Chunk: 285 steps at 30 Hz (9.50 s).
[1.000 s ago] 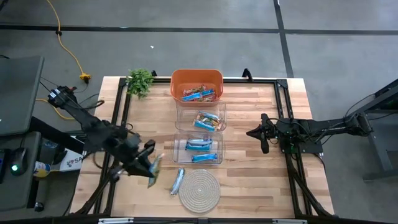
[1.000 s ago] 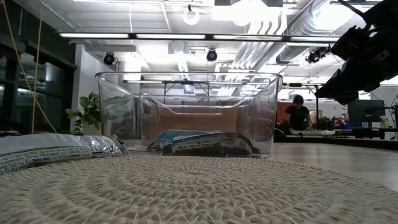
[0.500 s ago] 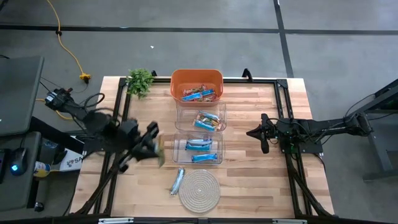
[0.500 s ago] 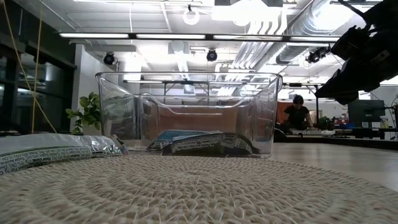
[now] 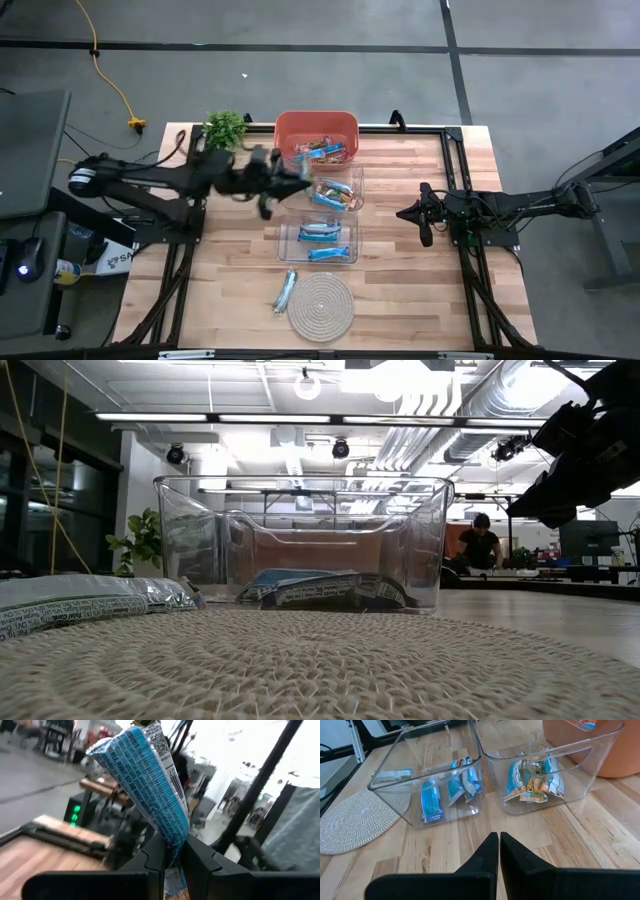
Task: Pick and place Granola Bars by type
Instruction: Put the yellow granola bar into the top transparent bin
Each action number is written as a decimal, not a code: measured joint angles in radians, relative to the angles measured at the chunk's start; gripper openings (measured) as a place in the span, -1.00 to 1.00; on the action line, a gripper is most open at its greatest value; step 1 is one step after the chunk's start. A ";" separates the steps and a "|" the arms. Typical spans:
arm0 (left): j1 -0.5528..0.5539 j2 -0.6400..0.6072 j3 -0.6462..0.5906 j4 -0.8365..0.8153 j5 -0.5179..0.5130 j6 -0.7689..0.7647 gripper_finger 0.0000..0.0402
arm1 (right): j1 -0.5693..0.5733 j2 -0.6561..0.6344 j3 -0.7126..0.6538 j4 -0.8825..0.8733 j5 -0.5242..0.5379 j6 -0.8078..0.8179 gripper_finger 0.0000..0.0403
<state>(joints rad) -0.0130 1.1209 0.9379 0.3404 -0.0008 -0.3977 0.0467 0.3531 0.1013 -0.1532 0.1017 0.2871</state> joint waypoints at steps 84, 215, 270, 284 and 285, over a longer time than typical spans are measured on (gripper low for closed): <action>0.294 0.866 0.849 -1.396 -0.099 0.832 0.12 | 0.000 0.000 0.000 0.000 0.000 0.000 -1.00; -0.674 0.705 0.117 -0.684 -0.196 -1.171 0.21 | 0.000 0.000 0.000 -0.002 0.000 0.000 -1.00; -0.675 0.450 0.196 -0.391 0.014 -0.552 -0.50 | 0.000 0.000 0.000 -0.002 0.000 0.000 -1.00; -0.608 0.235 0.194 -0.478 -0.219 -0.071 -0.50 | 0.000 -0.001 0.000 0.000 0.000 0.000 -1.00; -0.588 0.220 0.196 -0.482 -0.232 -0.048 -0.50 | 0.000 0.000 0.000 0.001 0.000 0.000 -1.00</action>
<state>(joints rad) -0.6013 1.3409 1.1334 -0.1412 -0.2333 -0.4454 0.0463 0.3526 0.1009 -0.1526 0.1020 0.2871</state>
